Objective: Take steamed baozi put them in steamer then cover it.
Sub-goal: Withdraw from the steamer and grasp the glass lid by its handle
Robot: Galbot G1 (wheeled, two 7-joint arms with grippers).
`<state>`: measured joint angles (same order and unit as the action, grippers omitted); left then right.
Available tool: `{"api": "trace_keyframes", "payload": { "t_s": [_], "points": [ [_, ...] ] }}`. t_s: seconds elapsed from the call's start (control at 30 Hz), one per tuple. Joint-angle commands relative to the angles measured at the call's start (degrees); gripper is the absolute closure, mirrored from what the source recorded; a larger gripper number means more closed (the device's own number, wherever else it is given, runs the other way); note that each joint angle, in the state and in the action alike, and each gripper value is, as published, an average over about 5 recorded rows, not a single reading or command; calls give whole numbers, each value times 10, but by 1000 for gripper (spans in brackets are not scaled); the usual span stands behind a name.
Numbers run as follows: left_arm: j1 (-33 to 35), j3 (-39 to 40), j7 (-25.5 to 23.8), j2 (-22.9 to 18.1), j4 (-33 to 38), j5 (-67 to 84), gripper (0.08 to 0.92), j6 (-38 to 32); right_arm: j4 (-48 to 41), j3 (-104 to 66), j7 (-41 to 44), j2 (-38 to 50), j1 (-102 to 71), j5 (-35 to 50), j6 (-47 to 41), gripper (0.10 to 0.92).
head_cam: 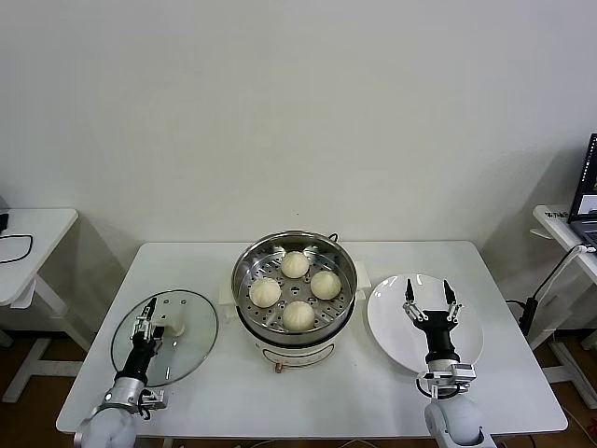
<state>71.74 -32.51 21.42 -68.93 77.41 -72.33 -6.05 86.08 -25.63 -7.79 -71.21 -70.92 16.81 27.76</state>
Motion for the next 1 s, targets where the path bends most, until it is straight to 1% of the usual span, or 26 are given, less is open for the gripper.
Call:
{"api": "trace_keyframes", "payload": {
  "t_s": [0.03, 0.4, 0.63, 0.73, 0.87, 1.0],
  "points": [
    [-9, 1, -6, 0, -18, 1, 258, -1, -1, -1, 1, 0, 0, -2, 1, 203],
    [-13, 3, -14, -2, -29, 8, 578, -2, -1, -2, 2, 1, 0, -3, 2, 203],
    [-8, 2, -18, -1, -14, 23, 773, -2, -1, -1, 3, 0, 0, -3, 3, 203],
    [1, -2, -21, 1, 10, 36, 810, 1, -2, 0, 3, 0, 1, -4, 3, 203],
    [19, -12, -31, 5, 63, 58, 810, 11, -2, 2, 3, 0, 2, -6, 3, 203],
    [36, -30, -53, 14, 137, 82, 810, 32, -4, 4, 3, -1, 4, -10, 3, 203]
  ]
}}
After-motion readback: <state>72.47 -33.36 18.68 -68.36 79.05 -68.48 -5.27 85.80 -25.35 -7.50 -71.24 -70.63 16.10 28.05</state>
